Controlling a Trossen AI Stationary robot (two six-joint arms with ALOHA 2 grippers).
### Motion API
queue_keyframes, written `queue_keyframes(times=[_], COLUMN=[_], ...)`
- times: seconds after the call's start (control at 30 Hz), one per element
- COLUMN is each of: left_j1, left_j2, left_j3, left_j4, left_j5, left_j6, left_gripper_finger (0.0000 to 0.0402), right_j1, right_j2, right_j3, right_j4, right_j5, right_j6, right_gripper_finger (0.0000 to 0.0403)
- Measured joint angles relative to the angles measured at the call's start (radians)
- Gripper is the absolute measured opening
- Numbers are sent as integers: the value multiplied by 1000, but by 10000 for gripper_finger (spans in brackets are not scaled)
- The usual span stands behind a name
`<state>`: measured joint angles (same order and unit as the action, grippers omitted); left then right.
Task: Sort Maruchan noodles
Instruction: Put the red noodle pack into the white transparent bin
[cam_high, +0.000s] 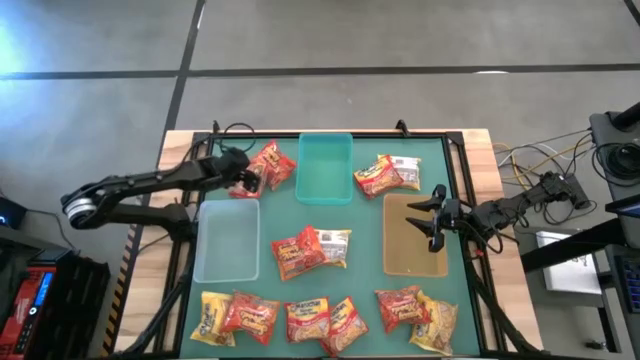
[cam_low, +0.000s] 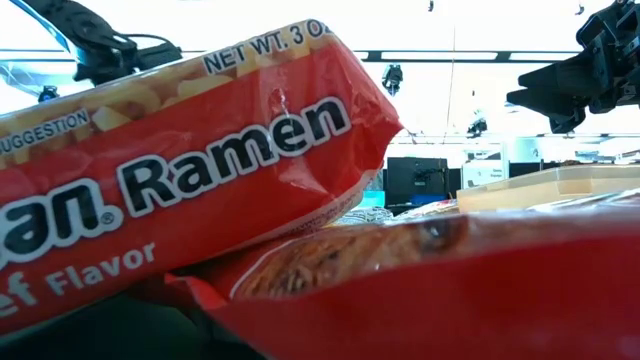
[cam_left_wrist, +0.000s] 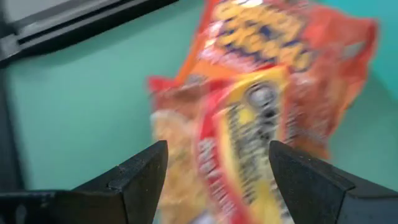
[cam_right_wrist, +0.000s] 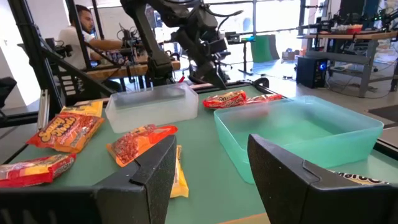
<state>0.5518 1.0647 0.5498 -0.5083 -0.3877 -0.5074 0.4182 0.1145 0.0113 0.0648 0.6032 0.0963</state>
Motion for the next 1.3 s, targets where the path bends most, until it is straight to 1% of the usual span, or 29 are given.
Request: queue_keyframes(times=[0.1, 0.17, 0.23, 0.33, 0.4, 0.63, 1.03, 1.17, 1.3], left_j1=[0, 0, -1, -1, -1, -1, -1, -1, -1], left_j2=[-47, -77, -99, -116, -116, -82, 0, 7, 7], left_j3=[-15, -34, -64, -114, -139, -167, -169, -169, -169], left_j4=[-96, -112, -85, 5, 52, 75, 181, 192, 189], left_j5=[-20, -18, -6, 42, 49, 33, 32, 38, 42], left_j6=[-72, -106, -120, -104, -102, -70, 55, 68, 88], left_gripper_finger=[263, 263, 263, 263, 263, 263, 263, 263, 263], right_j1=[0, 0, 0, 0, 0, 0, 0, 0, 0], right_j2=[0, 0, 0, 0, 0, 0, 0, 0, 0], right_j3=[0, 0, 0, 0, 0, 0, 0, 0, 0], right_j4=[0, 0, 0, 0, 0, 0, 0, 0, 0], right_j5=[0, 0, 0, 0, 0, 0, -3, -69, -79], right_j6=[0, 0, 0, 0, 0, 0, 0, 8, 8], right_gripper_finger=[187, 187, 187, 187, 187, 187, 187, 187, 187])
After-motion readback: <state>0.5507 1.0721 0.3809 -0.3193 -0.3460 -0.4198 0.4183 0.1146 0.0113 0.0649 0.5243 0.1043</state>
